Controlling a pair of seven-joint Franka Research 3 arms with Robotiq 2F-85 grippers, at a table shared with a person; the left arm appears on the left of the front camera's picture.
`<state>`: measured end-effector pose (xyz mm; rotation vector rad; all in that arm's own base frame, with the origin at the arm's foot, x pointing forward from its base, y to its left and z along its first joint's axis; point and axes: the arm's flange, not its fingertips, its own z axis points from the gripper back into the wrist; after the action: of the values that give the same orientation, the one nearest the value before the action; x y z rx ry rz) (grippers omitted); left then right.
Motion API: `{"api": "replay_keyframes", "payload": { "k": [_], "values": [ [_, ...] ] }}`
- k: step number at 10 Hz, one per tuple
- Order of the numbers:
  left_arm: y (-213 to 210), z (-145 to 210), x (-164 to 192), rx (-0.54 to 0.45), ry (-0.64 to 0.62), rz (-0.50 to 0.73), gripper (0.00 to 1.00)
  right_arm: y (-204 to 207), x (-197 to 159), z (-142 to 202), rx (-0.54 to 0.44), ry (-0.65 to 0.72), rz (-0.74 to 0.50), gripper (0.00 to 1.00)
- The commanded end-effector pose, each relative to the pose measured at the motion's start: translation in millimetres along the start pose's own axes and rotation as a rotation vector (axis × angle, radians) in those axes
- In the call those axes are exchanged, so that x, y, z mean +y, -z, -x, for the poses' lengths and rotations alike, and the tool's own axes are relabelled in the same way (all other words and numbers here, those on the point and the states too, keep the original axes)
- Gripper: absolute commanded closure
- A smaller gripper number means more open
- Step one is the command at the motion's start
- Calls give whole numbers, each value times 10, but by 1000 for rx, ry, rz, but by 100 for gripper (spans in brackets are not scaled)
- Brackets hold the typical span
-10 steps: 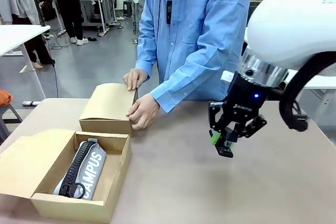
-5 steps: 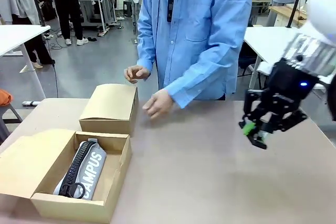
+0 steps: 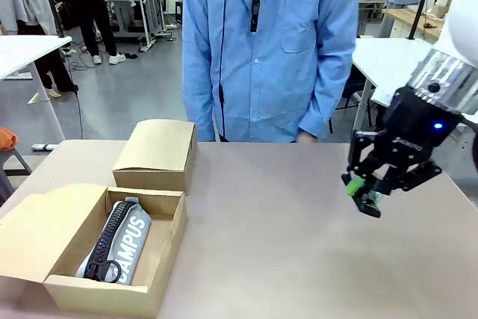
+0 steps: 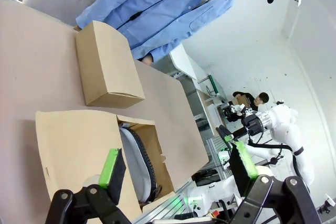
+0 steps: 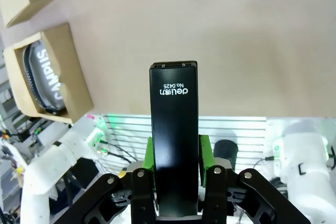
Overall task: Place items inside the box.
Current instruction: Pick up a Pencil pouch or Stapler and place it inside the Mailer Box closest to the robot.
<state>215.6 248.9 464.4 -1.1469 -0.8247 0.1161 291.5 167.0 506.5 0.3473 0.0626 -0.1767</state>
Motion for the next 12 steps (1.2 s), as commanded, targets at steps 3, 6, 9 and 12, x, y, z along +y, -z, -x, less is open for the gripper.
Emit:
{"api": "replay_keyframes", "payload": {
  "k": [3,6,9,12],
  "values": [
    [1,0,-11,-14,15,19,0,378,844,43,-63,-210,45,83],
    [1,0,-11,-14,15,19,0,916,1924,119,-39,-360,33,83],
    [1,0,-11,-14,15,19,0,1606,2913,438,-16,-226,-102,83],
    [1,0,-11,-14,15,19,0,1642,2789,552,28,-250,-99,83]
  ]
}}
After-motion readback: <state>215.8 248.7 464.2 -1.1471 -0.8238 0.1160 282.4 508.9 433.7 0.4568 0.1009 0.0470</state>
